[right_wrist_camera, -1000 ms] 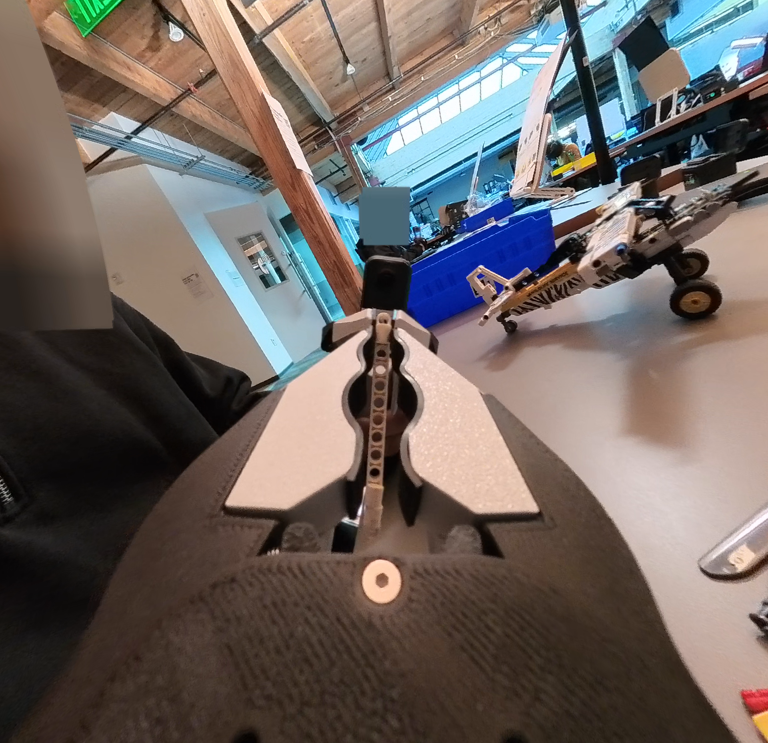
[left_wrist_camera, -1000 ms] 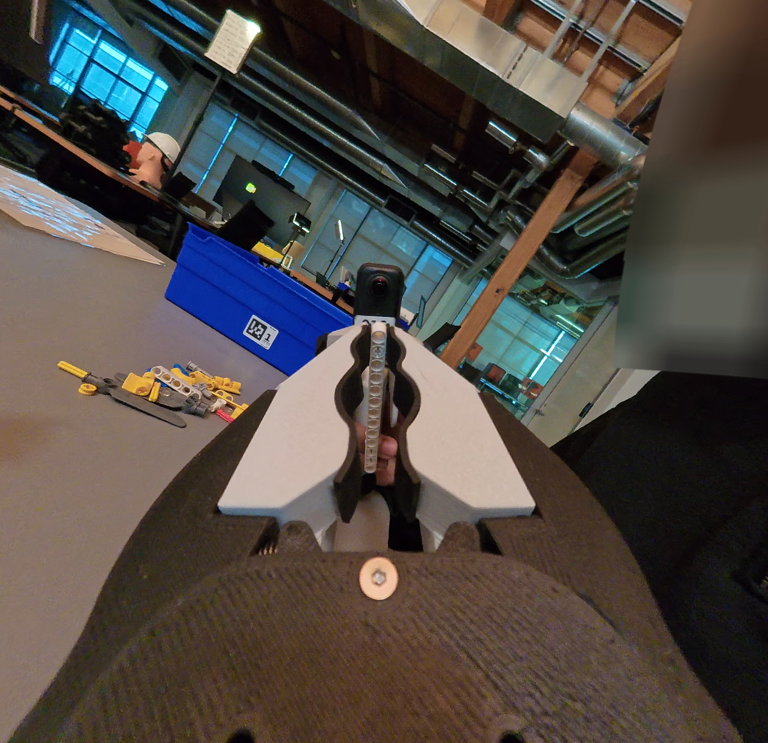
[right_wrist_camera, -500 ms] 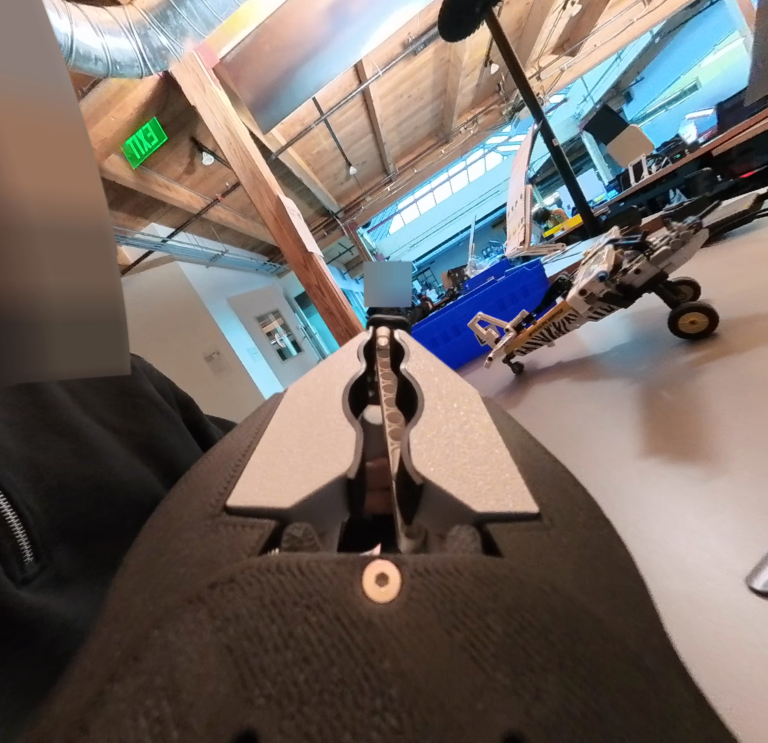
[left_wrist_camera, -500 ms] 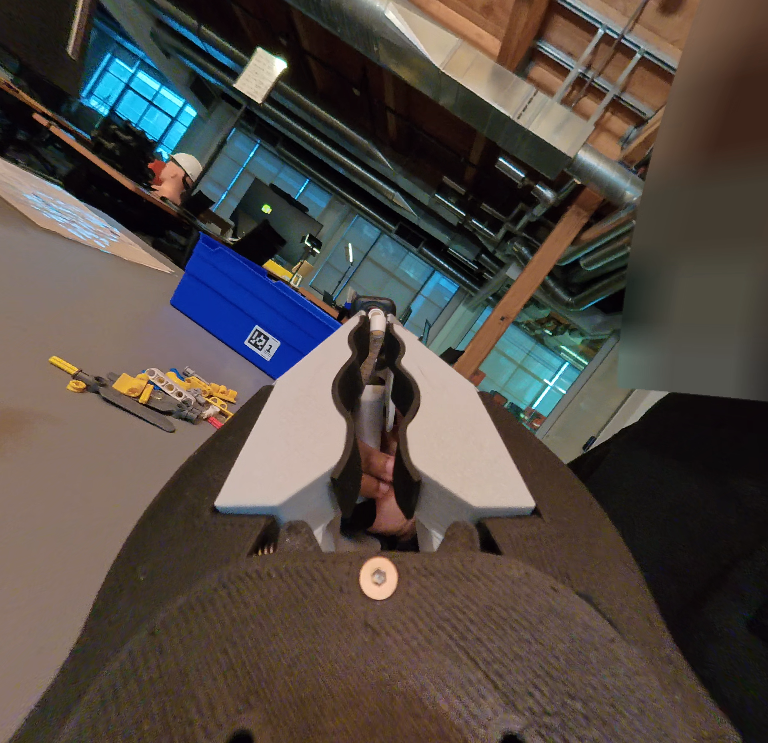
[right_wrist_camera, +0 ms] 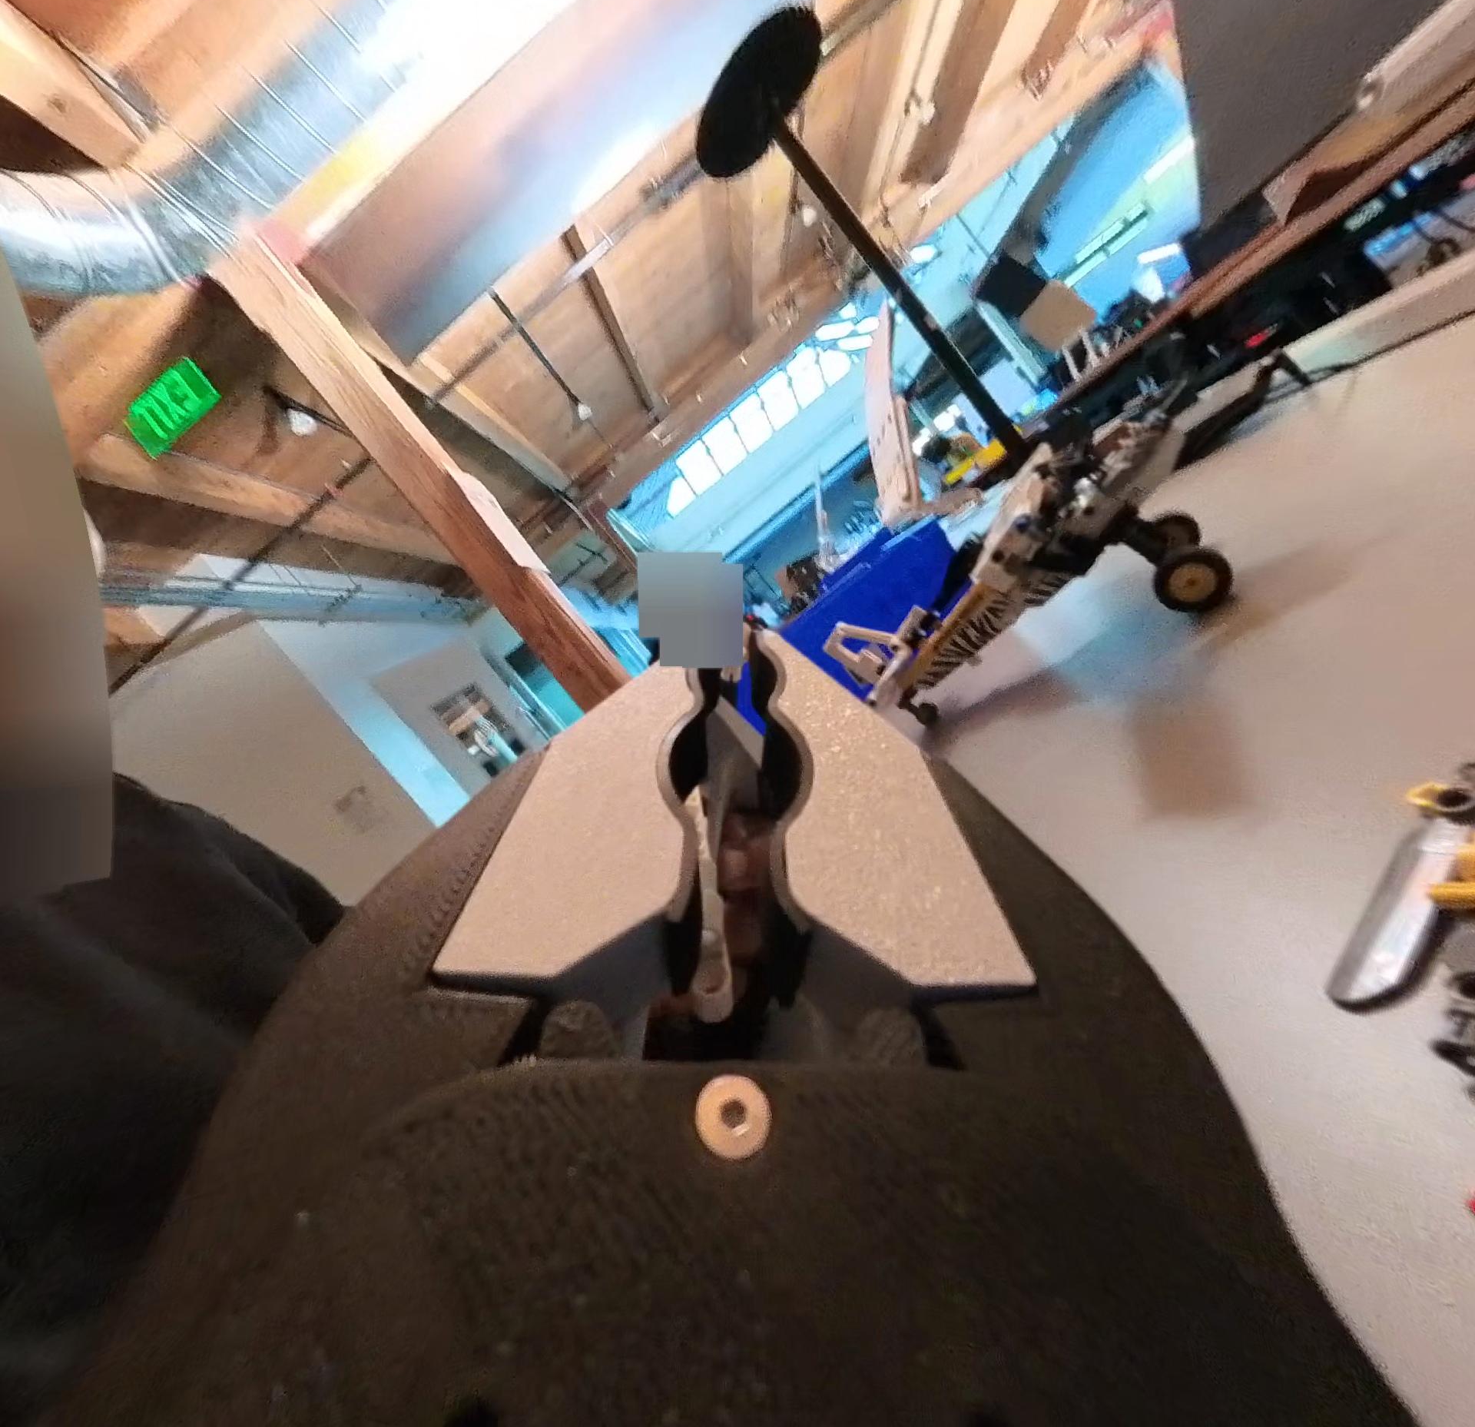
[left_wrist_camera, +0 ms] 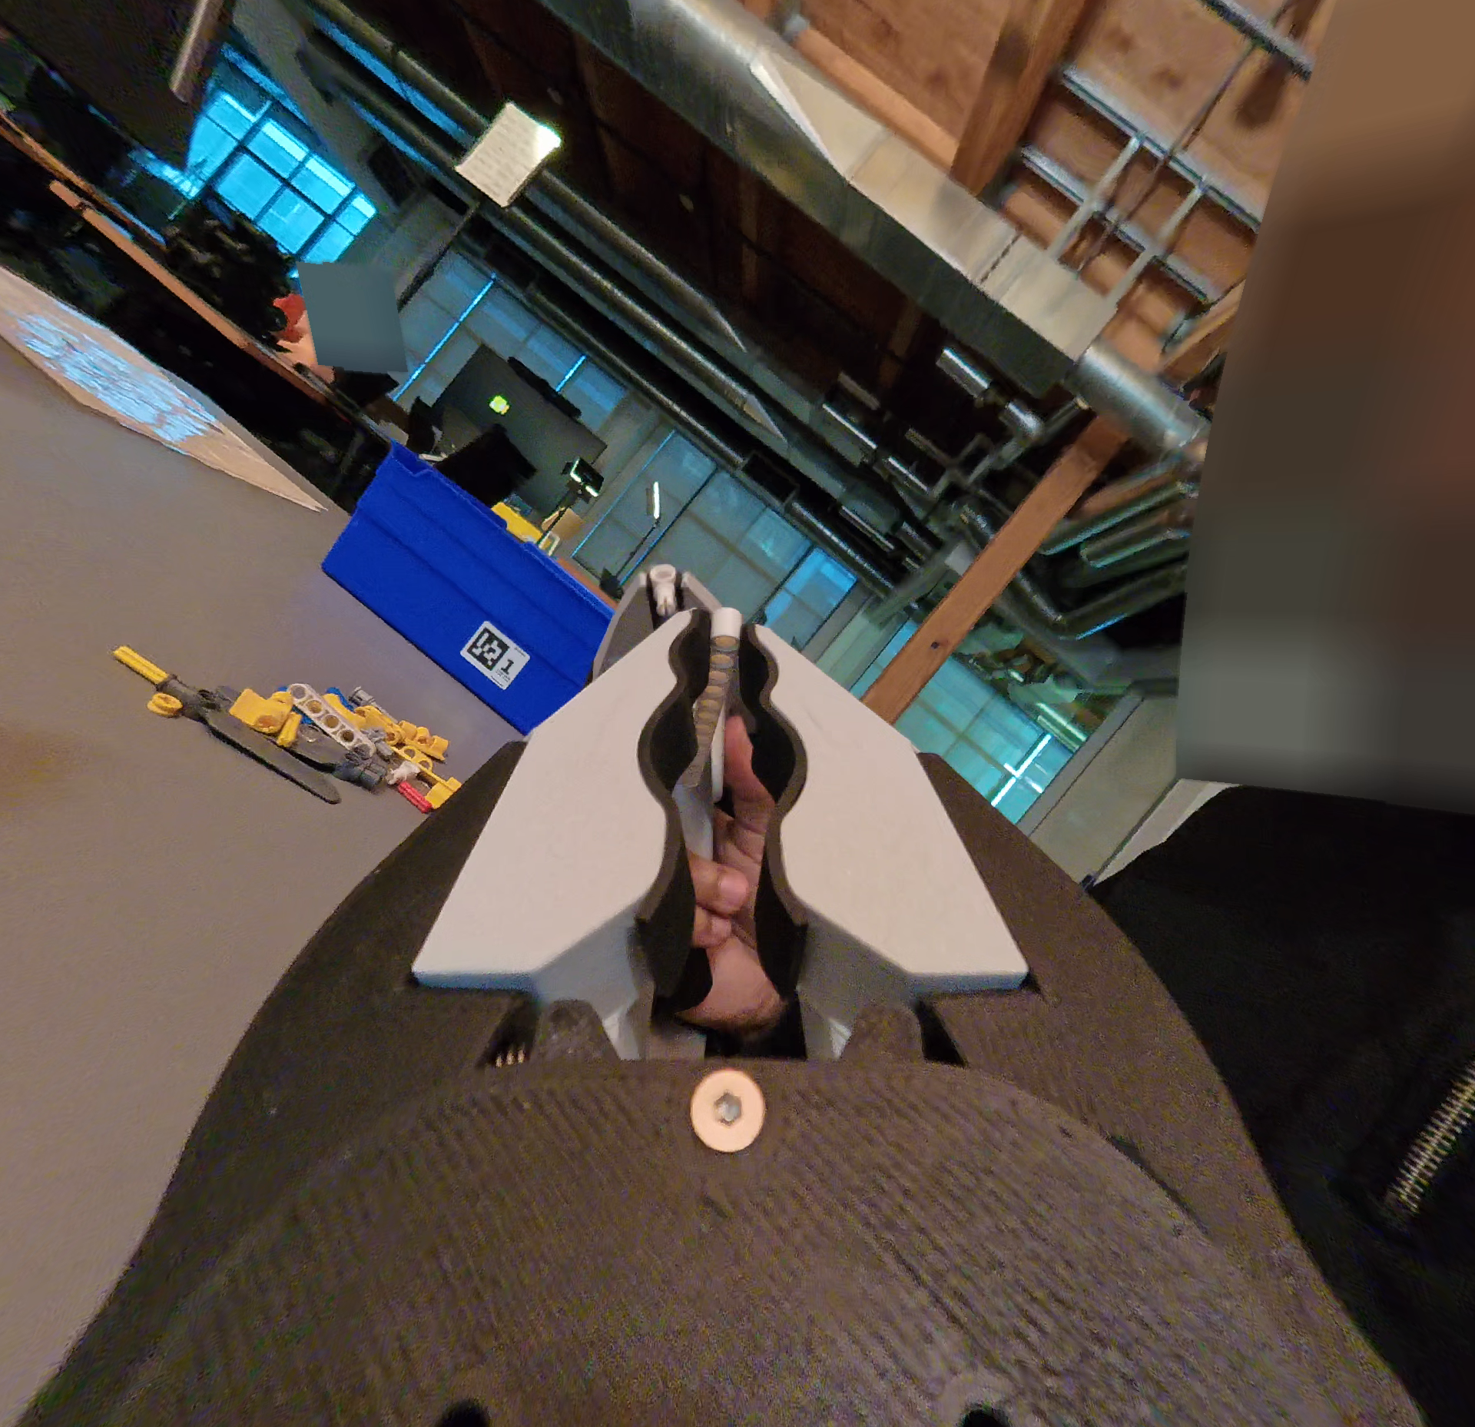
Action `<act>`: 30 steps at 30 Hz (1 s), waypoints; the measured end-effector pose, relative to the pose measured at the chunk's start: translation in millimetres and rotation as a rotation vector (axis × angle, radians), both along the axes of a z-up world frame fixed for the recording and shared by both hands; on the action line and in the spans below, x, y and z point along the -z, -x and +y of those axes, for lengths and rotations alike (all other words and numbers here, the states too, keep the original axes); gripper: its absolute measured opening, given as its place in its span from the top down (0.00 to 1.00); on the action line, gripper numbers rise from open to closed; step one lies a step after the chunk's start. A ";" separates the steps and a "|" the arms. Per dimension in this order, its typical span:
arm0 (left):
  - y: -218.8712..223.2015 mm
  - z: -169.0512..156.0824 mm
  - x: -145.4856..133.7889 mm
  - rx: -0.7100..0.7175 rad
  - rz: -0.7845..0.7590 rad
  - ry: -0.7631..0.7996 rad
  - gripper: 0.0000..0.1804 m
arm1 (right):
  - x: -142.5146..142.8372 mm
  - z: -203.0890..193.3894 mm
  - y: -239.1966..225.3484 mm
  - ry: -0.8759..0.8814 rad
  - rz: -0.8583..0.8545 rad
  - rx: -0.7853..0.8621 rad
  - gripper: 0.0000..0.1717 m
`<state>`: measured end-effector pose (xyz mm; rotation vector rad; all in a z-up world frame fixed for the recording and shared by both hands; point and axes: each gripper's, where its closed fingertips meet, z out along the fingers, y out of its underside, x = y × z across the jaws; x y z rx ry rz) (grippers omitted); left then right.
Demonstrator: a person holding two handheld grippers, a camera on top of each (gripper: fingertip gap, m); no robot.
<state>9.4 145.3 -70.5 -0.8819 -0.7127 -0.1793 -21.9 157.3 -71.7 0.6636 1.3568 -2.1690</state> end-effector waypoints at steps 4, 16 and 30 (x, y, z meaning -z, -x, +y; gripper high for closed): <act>-4.3 2.0 -0.5 -0.011 0.049 0.058 0.98 | 12.8 -2.0 7.8 -0.133 0.004 0.021 0.98; 5.5 1.9 6.9 0.003 -0.024 0.030 0.99 | 101.6 47.6 73.8 -0.797 -0.198 0.327 0.97; 11.9 -3.1 9.5 0.004 -0.072 -0.012 0.99 | 98.1 59.0 82.2 -0.720 -0.260 0.360 0.94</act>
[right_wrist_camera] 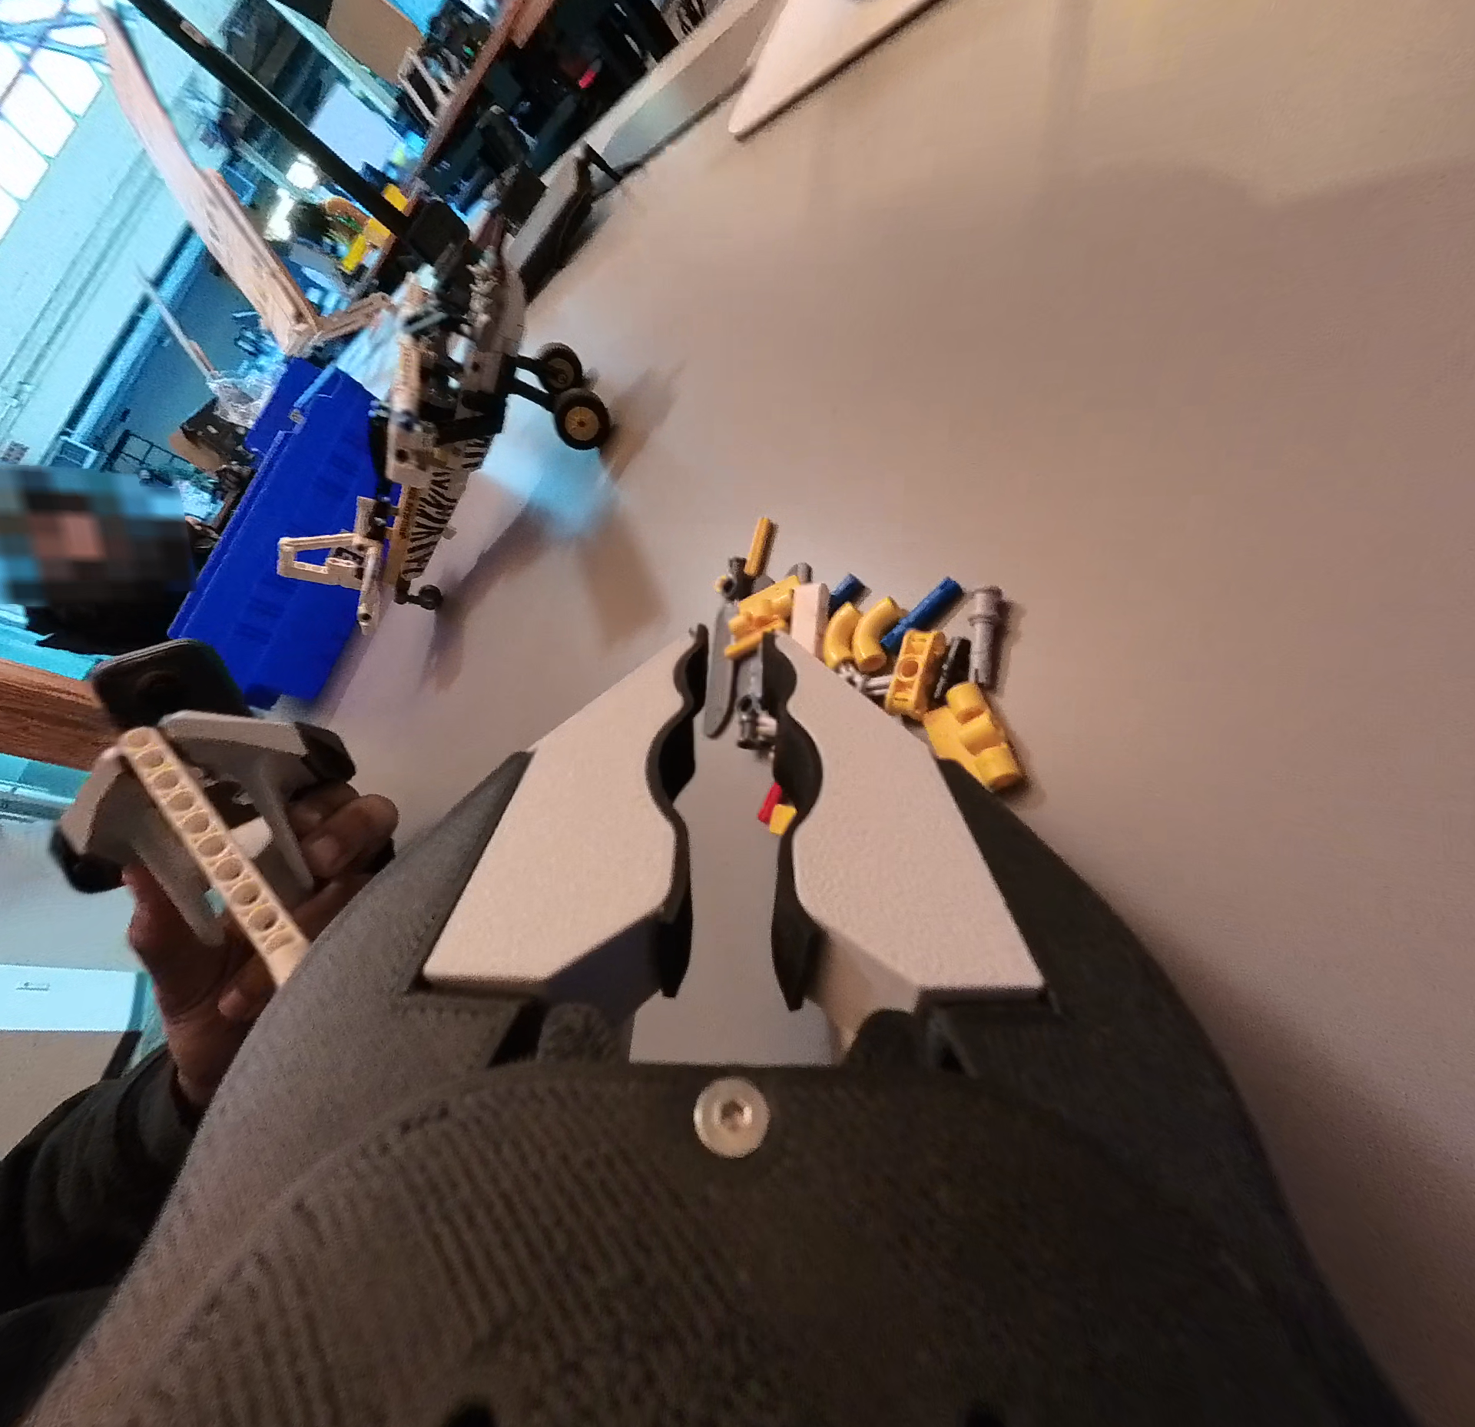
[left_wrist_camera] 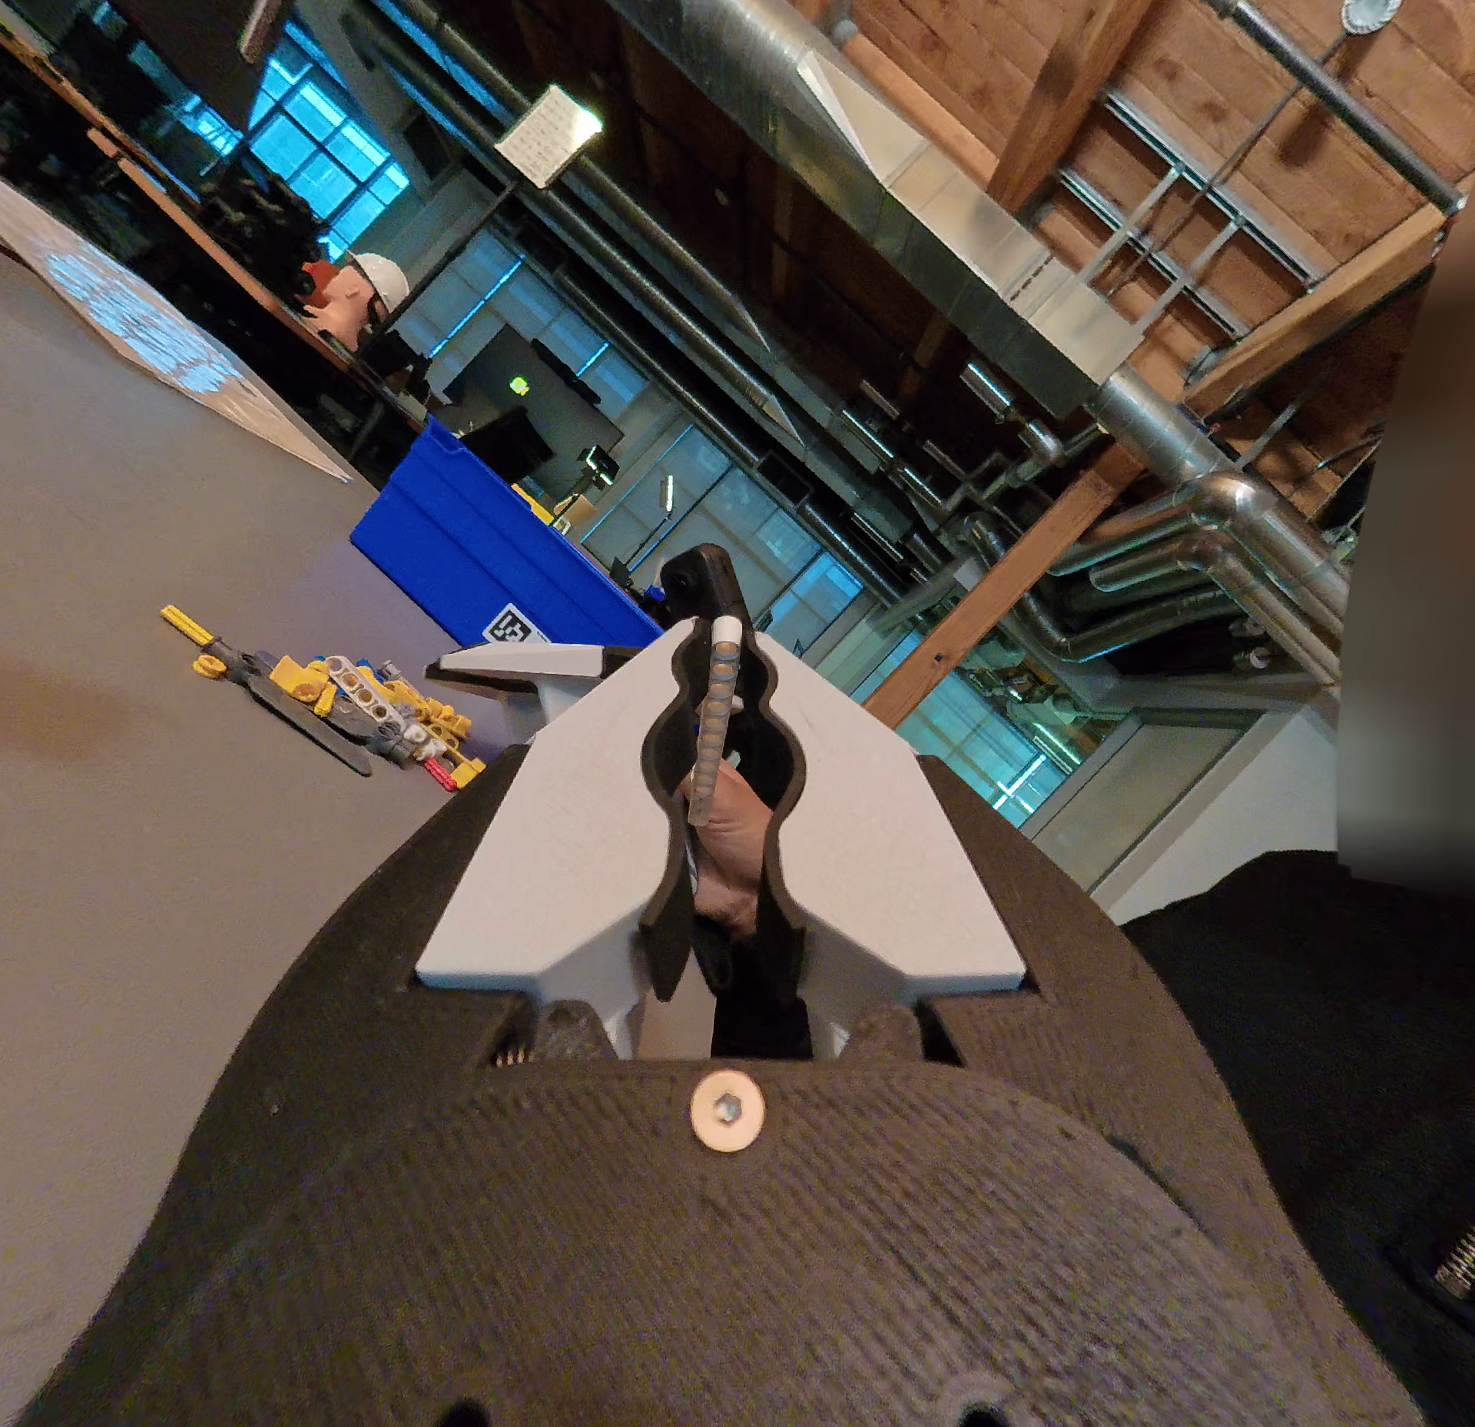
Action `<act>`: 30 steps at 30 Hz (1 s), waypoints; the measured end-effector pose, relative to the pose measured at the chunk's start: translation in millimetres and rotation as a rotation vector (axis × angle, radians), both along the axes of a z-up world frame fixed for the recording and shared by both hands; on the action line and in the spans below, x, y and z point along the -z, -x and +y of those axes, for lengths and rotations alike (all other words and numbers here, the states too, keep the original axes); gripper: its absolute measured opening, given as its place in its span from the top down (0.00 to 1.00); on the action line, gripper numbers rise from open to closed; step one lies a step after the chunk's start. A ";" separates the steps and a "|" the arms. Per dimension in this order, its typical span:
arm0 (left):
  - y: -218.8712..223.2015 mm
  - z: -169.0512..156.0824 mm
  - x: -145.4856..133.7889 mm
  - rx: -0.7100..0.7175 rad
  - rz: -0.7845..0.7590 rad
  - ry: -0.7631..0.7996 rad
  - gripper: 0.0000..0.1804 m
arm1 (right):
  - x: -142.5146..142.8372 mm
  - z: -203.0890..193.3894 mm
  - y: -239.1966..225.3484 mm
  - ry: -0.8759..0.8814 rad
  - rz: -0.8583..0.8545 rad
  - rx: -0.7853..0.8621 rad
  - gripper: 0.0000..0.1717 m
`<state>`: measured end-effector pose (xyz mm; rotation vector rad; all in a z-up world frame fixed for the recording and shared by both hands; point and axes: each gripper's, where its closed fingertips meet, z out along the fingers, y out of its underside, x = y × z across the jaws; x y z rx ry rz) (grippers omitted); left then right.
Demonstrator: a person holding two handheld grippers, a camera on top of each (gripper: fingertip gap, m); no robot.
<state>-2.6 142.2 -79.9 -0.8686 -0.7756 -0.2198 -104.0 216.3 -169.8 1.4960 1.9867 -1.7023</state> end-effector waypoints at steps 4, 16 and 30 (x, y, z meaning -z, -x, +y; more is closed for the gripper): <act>1.6 -3.4 -0.1 -0.006 -0.011 -0.020 0.99 | -43.5 -5.5 -12.6 0.208 0.197 -0.108 0.90; 13.7 -54.2 -5.1 -0.129 -0.034 -0.177 0.99 | -68.0 -56.7 -92.4 0.418 0.220 -0.601 0.82; 8.9 -48.3 -10.6 -0.042 -0.010 -0.241 0.91 | -70.6 -63.8 -95.0 0.395 0.282 -0.575 0.97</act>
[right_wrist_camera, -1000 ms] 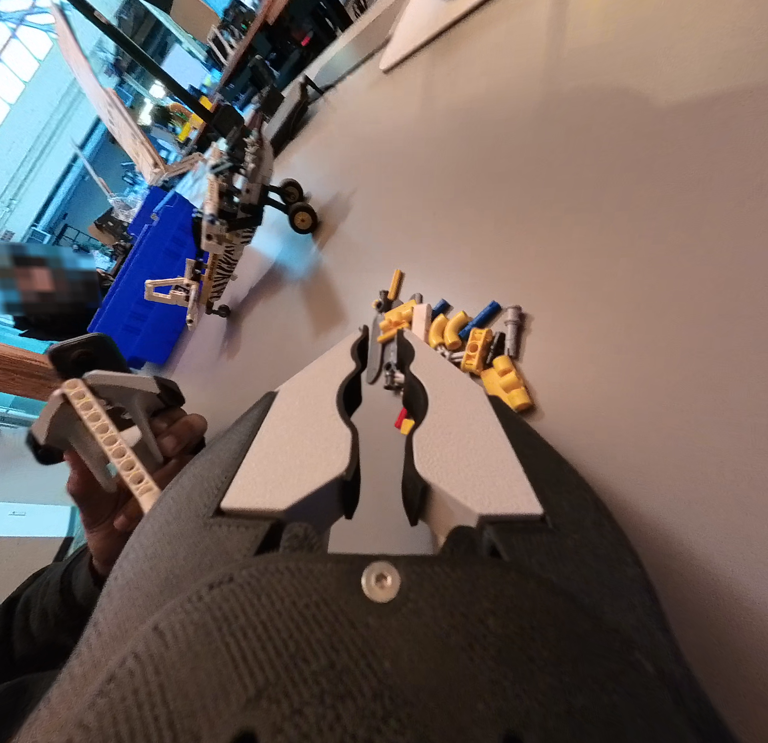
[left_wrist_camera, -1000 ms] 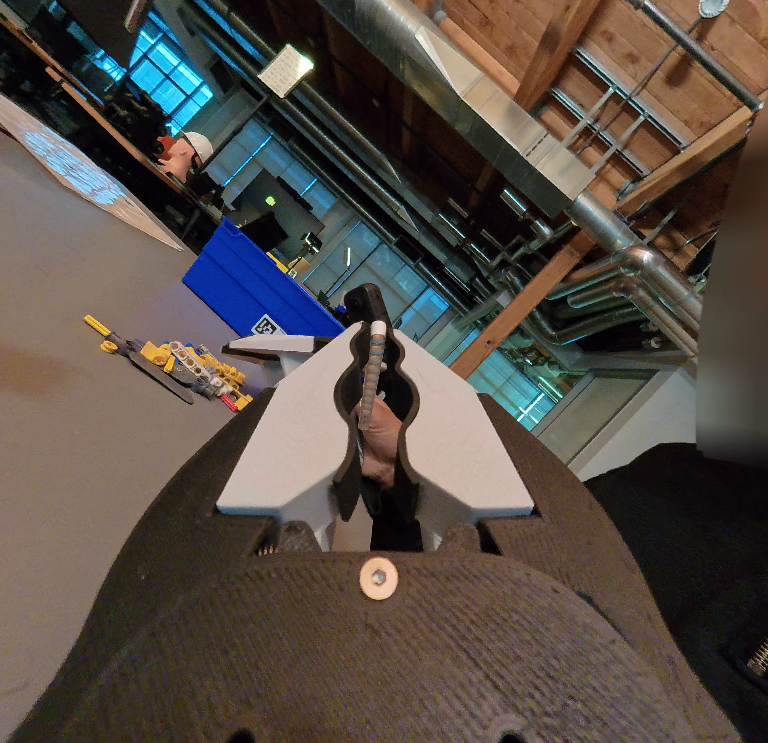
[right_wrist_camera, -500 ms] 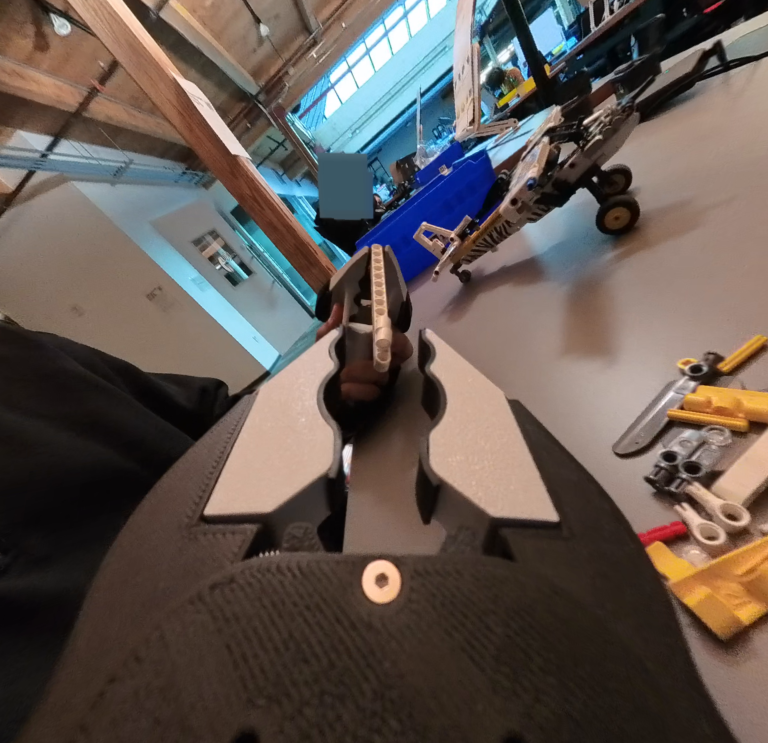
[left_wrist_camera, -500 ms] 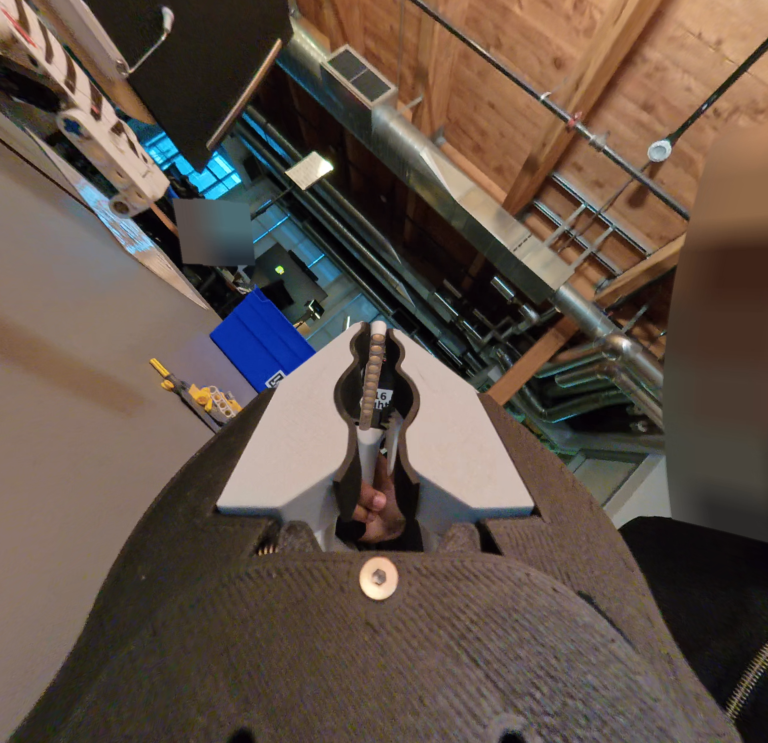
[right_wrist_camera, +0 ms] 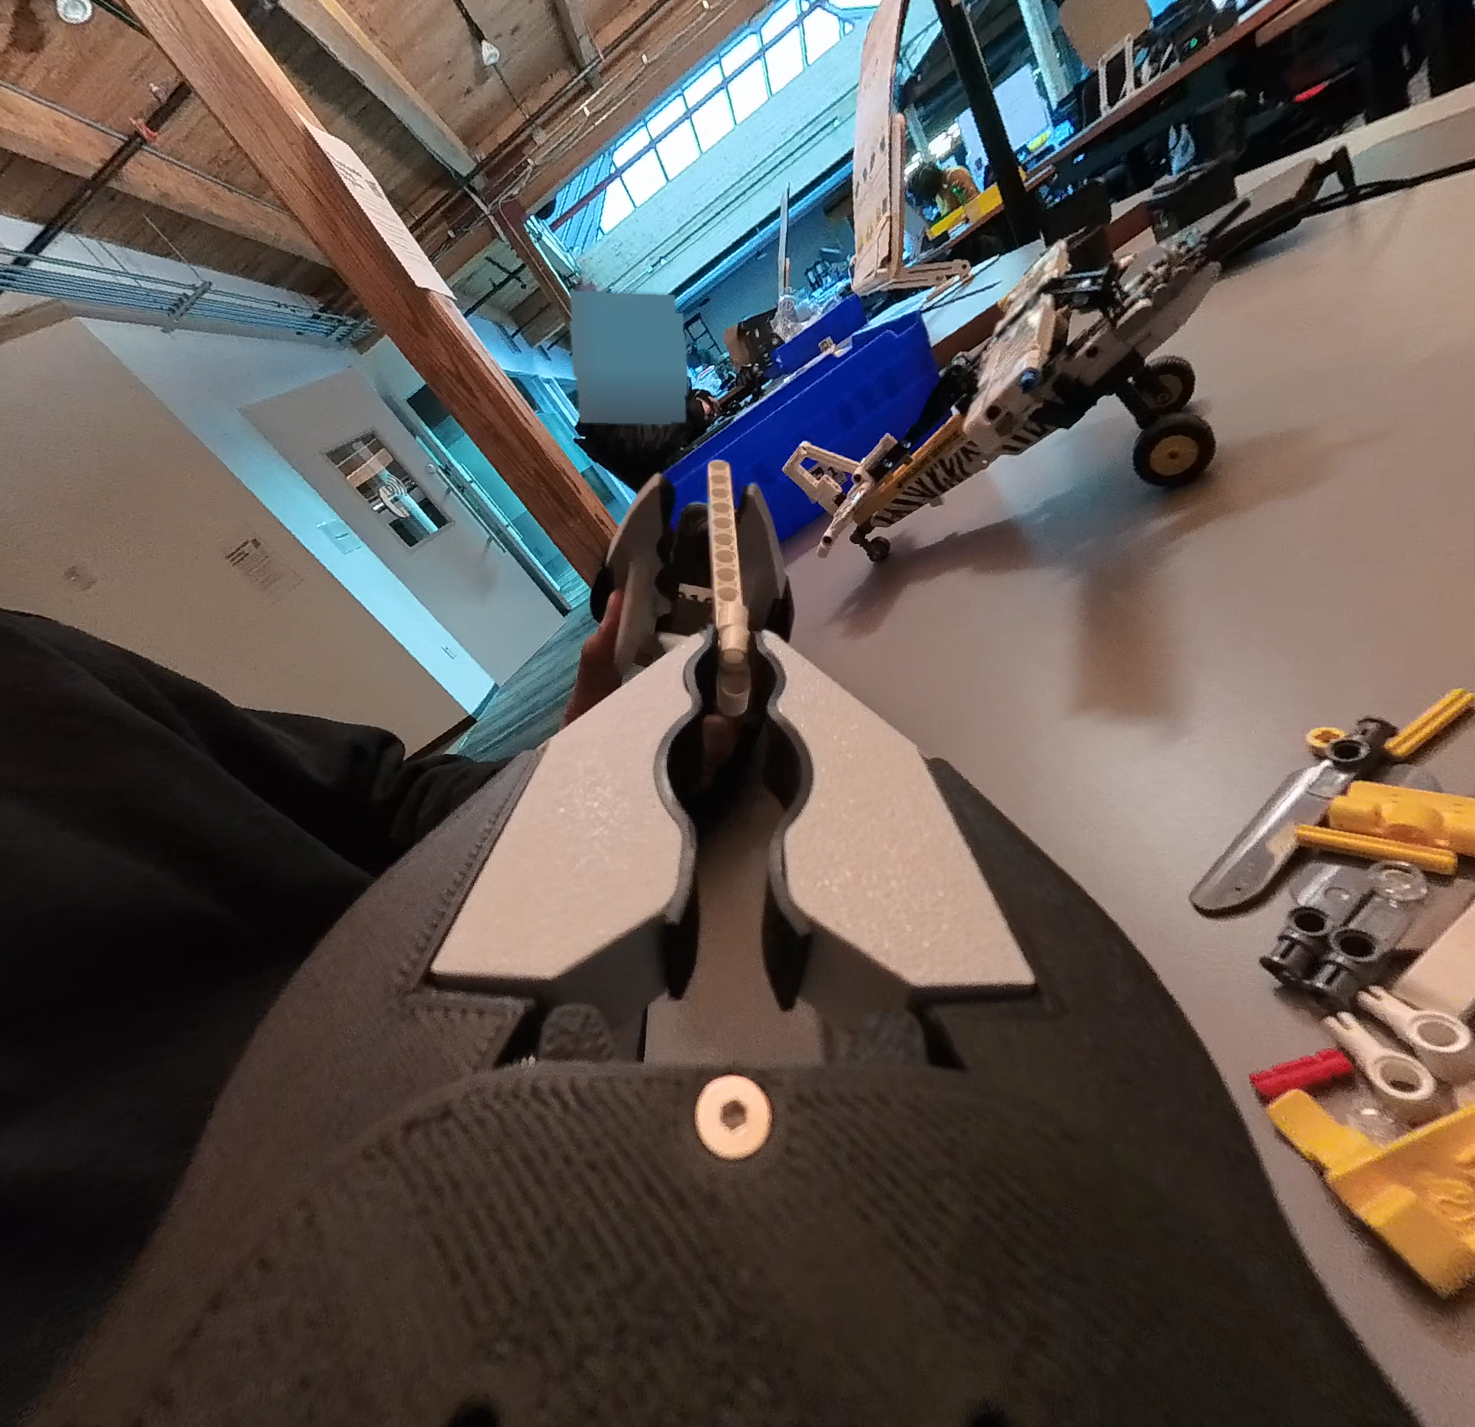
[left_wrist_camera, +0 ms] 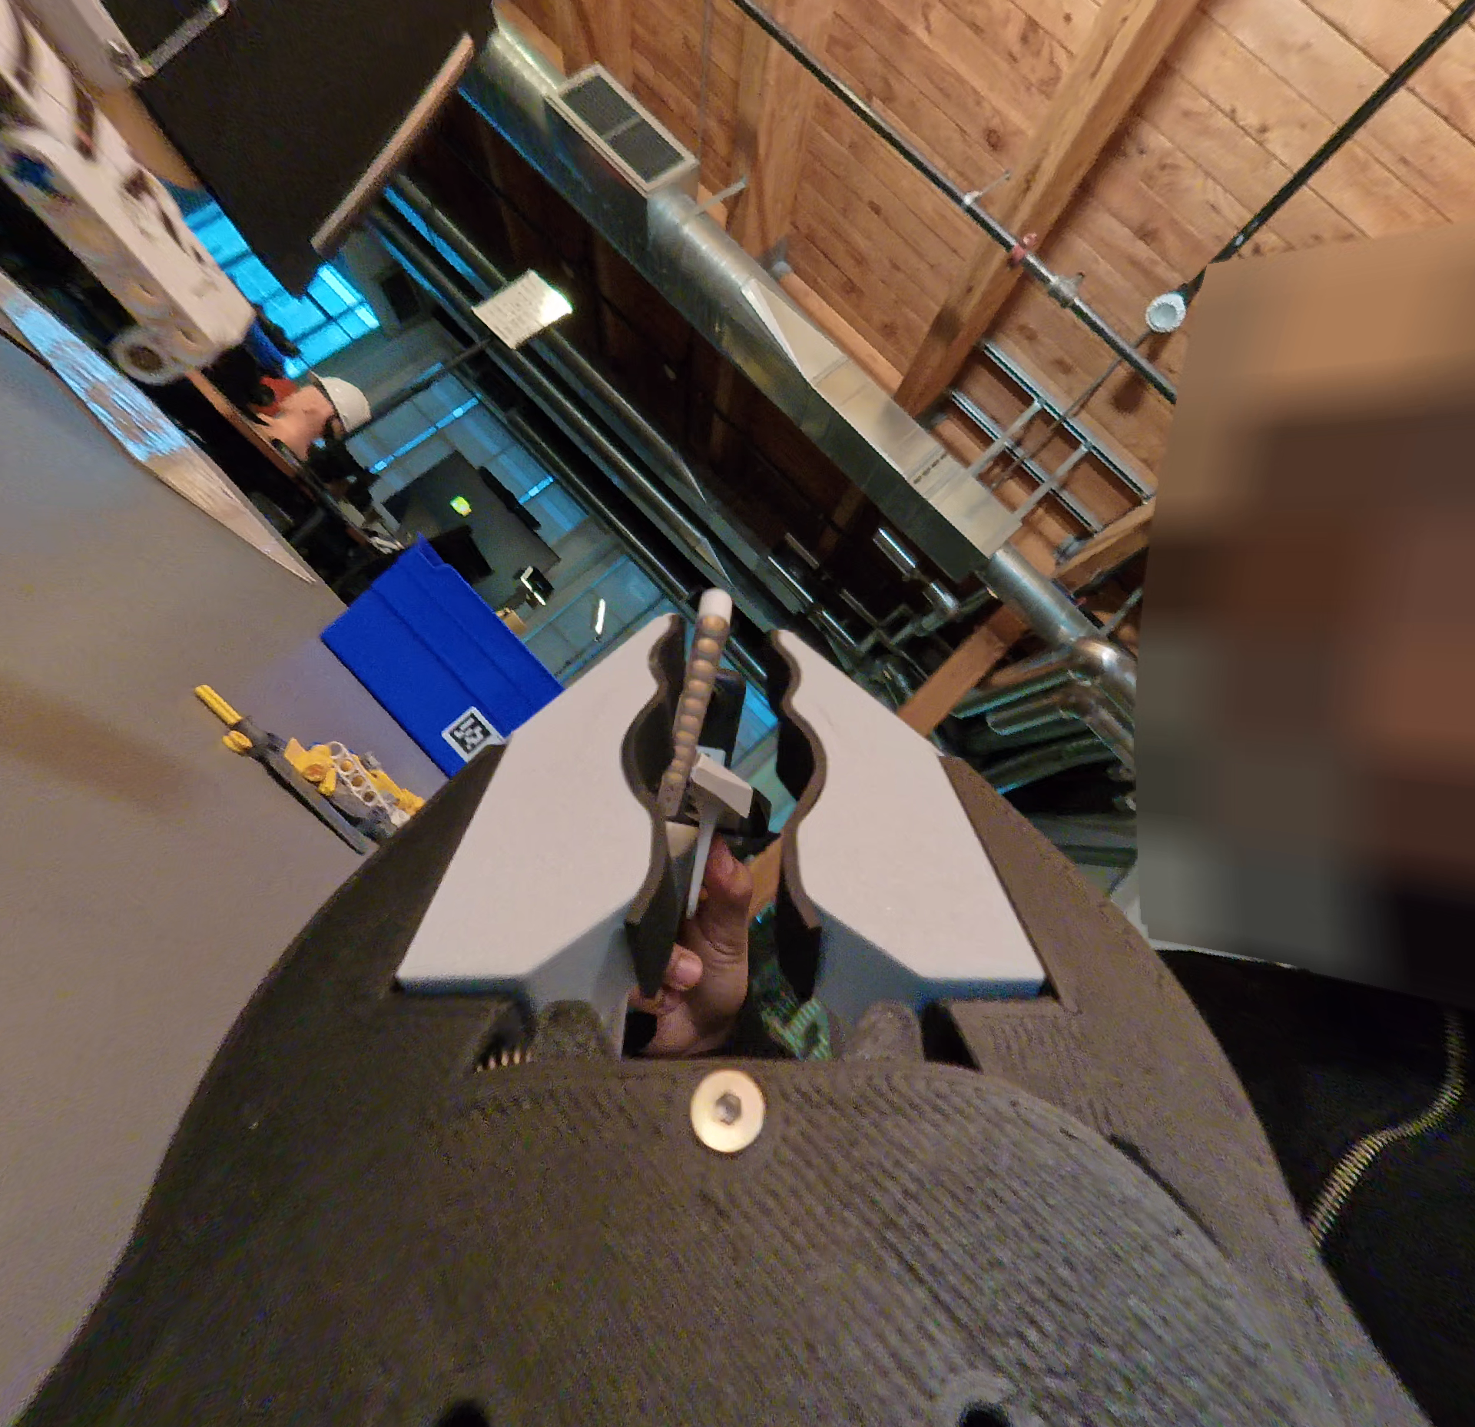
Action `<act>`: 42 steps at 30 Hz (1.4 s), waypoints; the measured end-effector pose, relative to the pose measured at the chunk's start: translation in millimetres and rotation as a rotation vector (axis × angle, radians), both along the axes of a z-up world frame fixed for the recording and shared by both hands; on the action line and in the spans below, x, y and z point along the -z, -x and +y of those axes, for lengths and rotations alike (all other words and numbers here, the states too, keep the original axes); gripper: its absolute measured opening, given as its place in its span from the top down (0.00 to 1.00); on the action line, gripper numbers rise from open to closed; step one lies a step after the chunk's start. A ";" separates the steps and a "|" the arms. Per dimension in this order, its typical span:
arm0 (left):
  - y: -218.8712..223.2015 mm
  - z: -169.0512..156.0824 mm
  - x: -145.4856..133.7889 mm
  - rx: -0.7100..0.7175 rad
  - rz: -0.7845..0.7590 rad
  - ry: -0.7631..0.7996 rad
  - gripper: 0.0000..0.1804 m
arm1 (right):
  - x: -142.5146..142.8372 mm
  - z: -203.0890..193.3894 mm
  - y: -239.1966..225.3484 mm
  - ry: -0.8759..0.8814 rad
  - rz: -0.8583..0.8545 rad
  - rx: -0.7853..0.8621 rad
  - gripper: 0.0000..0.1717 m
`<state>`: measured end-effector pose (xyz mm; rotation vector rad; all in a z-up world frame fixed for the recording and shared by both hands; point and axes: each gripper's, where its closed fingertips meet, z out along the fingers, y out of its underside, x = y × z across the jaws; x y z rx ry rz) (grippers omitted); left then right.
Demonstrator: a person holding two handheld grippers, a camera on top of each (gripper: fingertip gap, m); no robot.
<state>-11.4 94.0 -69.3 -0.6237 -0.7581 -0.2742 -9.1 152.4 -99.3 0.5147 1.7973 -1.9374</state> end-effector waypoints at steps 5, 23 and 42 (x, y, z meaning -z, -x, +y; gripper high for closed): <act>-9.5 27.3 0.2 0.061 0.057 0.138 0.77 | -12.0 -2.1 -5.6 0.075 0.015 0.002 0.97; -16.9 53.0 8.1 0.155 0.061 0.249 0.97 | -14.1 -6.4 -13.3 0.120 -0.039 -0.054 0.97; -13.4 42.9 7.9 0.012 0.070 0.307 0.99 | -11.5 -9.6 -15.3 0.110 -0.036 -0.063 0.92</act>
